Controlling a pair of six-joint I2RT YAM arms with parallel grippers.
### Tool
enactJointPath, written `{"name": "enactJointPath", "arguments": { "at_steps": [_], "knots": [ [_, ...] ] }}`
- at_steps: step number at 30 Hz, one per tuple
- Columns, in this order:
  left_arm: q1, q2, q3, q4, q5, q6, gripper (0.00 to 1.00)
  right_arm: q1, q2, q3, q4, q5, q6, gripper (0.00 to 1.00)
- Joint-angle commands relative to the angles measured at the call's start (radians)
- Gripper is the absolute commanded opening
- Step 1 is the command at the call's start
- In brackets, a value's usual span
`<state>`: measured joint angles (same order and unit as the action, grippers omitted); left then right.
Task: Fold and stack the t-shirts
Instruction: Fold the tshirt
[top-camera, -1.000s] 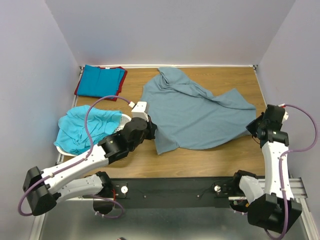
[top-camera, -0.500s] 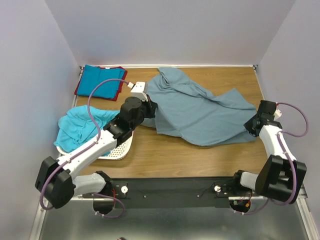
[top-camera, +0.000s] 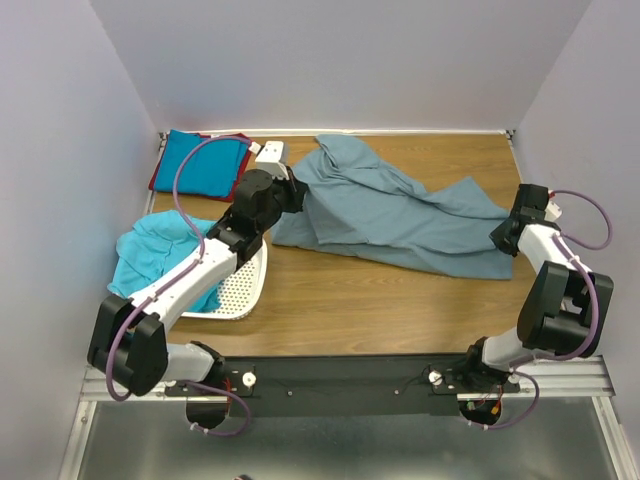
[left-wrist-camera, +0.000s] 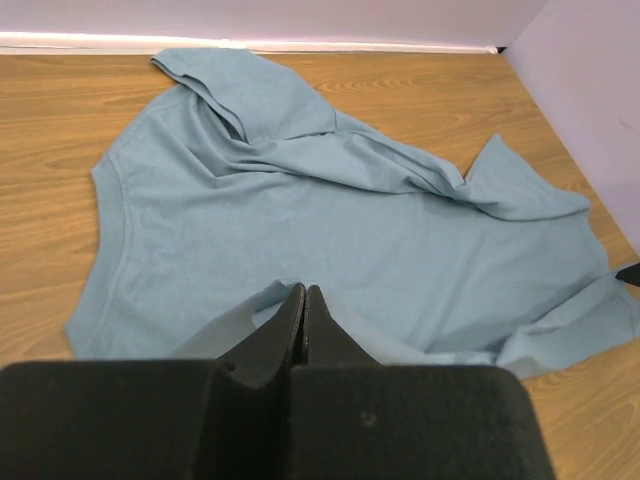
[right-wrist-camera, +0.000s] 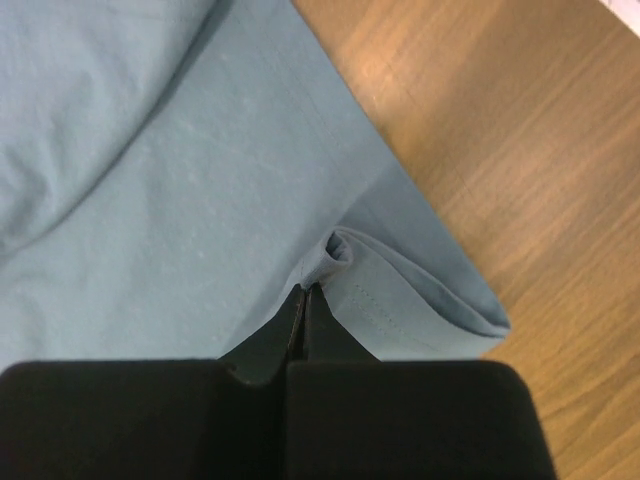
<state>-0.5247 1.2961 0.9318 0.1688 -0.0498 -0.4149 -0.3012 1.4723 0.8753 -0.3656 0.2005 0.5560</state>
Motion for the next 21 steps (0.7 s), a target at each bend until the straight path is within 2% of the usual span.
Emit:
{"name": "enactJointPath", "arguments": {
  "at_steps": [1, 10, 21],
  "knots": [
    [0.031, 0.058, 0.041, 0.034, 0.079, 0.037, 0.0, -0.006, 0.049, 0.059, 0.03, 0.054, -0.011, 0.0],
    [0.072, 0.169, 0.081, 0.038, 0.108, 0.047, 0.0, -0.006, 0.146, 0.136, 0.04, 0.059, -0.022, 0.0],
    [0.101, 0.221, 0.105, 0.081, 0.113, 0.039, 0.0, -0.006, 0.192, 0.188, 0.048, 0.059, -0.036, 0.0]
  ]
}}
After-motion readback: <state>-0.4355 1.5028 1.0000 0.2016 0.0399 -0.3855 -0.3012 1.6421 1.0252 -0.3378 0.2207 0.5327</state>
